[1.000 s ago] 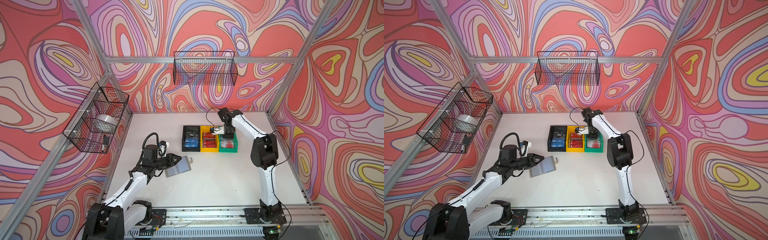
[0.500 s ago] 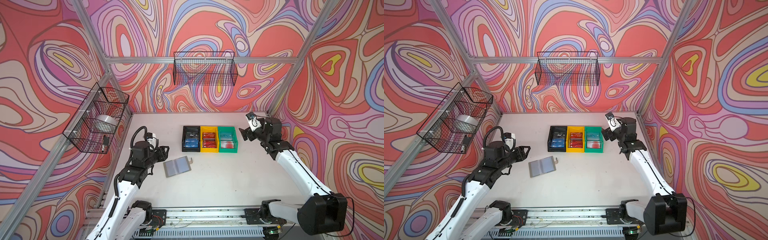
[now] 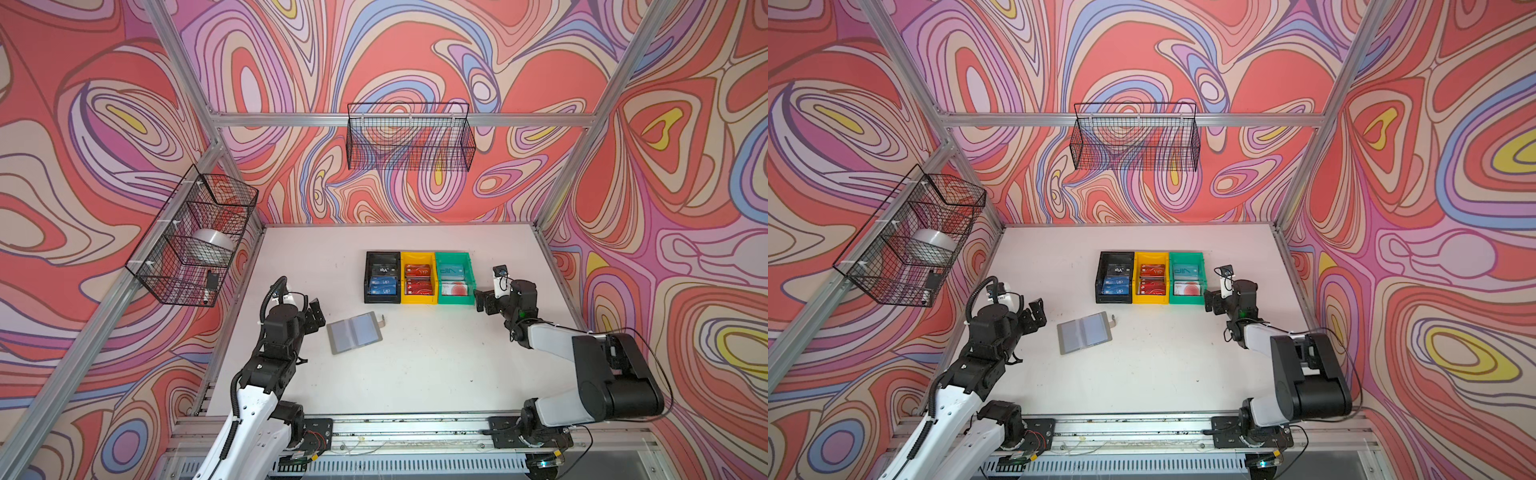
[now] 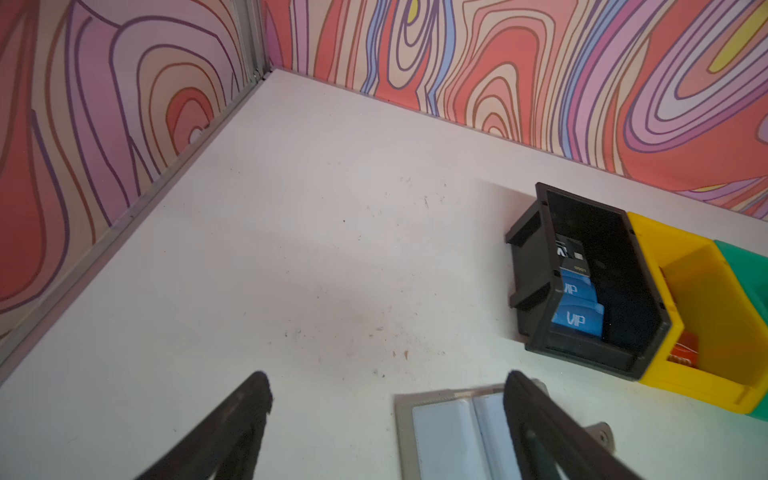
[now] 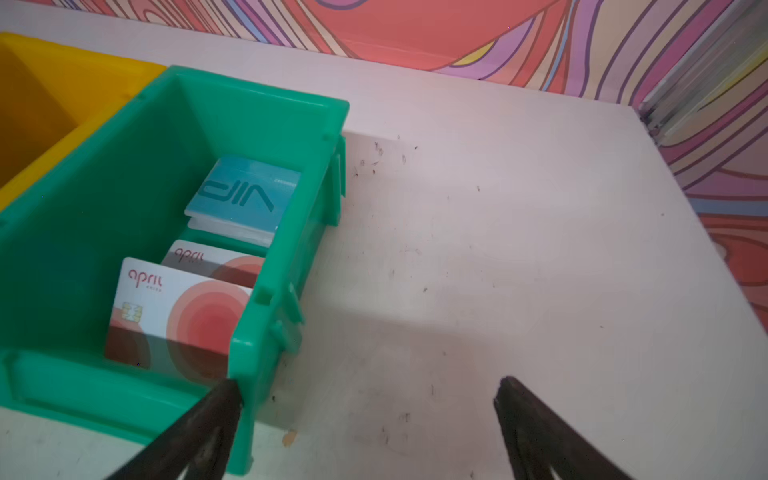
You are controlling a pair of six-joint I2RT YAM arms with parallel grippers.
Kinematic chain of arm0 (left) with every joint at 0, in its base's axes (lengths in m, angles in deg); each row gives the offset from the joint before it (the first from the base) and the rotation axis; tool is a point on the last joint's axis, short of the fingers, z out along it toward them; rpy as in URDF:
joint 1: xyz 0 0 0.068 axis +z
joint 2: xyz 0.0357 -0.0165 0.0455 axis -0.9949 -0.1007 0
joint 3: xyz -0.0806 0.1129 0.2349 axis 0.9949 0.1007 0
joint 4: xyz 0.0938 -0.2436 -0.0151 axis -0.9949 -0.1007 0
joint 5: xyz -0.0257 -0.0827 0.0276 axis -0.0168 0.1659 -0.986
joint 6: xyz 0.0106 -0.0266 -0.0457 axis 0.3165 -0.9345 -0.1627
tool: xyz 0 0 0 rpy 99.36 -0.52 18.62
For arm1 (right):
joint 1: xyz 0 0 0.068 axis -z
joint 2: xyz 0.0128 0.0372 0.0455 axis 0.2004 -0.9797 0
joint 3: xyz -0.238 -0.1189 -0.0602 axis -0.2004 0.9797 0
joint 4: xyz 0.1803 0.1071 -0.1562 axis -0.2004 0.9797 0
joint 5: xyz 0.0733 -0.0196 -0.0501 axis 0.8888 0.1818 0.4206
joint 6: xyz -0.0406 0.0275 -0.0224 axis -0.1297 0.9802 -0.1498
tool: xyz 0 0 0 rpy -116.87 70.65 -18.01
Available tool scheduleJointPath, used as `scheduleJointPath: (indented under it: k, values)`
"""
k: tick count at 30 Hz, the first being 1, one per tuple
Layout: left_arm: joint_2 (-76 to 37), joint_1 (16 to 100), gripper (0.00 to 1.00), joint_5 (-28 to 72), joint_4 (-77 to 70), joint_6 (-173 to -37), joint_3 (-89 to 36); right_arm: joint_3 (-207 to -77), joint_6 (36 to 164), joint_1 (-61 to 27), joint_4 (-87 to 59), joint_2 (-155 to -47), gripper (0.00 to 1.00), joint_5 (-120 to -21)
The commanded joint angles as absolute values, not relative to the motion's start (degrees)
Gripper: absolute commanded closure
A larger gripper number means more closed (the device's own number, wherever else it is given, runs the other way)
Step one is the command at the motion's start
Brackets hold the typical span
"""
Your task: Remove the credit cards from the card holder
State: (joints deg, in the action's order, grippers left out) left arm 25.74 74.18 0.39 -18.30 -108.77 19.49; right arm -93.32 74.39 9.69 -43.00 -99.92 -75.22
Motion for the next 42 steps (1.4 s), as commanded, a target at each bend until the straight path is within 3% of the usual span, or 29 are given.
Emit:
scheduleJointPath:
  k: [1, 10, 16, 31, 33, 36, 38, 42]
  values:
    - [24.46, 74.56, 0.05, -3.94, -8.06, -104.85, 22.21, -93.31, 76.44, 10.07, -59.07, -104.88, 0.02, -69.1]
    - [13.24, 75.56, 0.0, -8.68, 9.31, -95.31, 27.24, -92.95, 78.05, 10.69, -60.98, -105.92, 0.02, -71.28]
    - [4.71, 78.61, 0.0, -3.58, 22.8, -93.1, 30.3, -86.7, 79.89, 10.68, -79.27, -111.63, 0.02, -76.13]
    - [-26.57, 84.24, 0.01, 10.81, 55.83, -89.92, 29.35, -90.58, 80.99, 10.7, -70.62, -111.22, 0.02, -79.11]
    - [-22.72, 84.24, 0.02, 9.86, 45.52, -90.5, 27.44, -90.51, 80.92, 10.74, -70.68, -111.18, 0.02, -79.2]
    - [-25.83, 84.31, 0.0, 8.89, 51.22, -90.73, 27.71, -90.53, 80.96, 10.77, -70.68, -111.24, 0.02, -79.2]
    - [-24.06, 84.33, 0.0, 9.75, 42.64, -90.85, 25.02, -90.43, 80.95, 10.7, -70.76, -111.18, 0.02, -79.21]
    - [-24.74, 84.26, 0.0, 8.79, 42.89, -91.16, 24.57, -90.34, 80.82, 10.76, -70.93, -111.18, 0.02, -79.4]
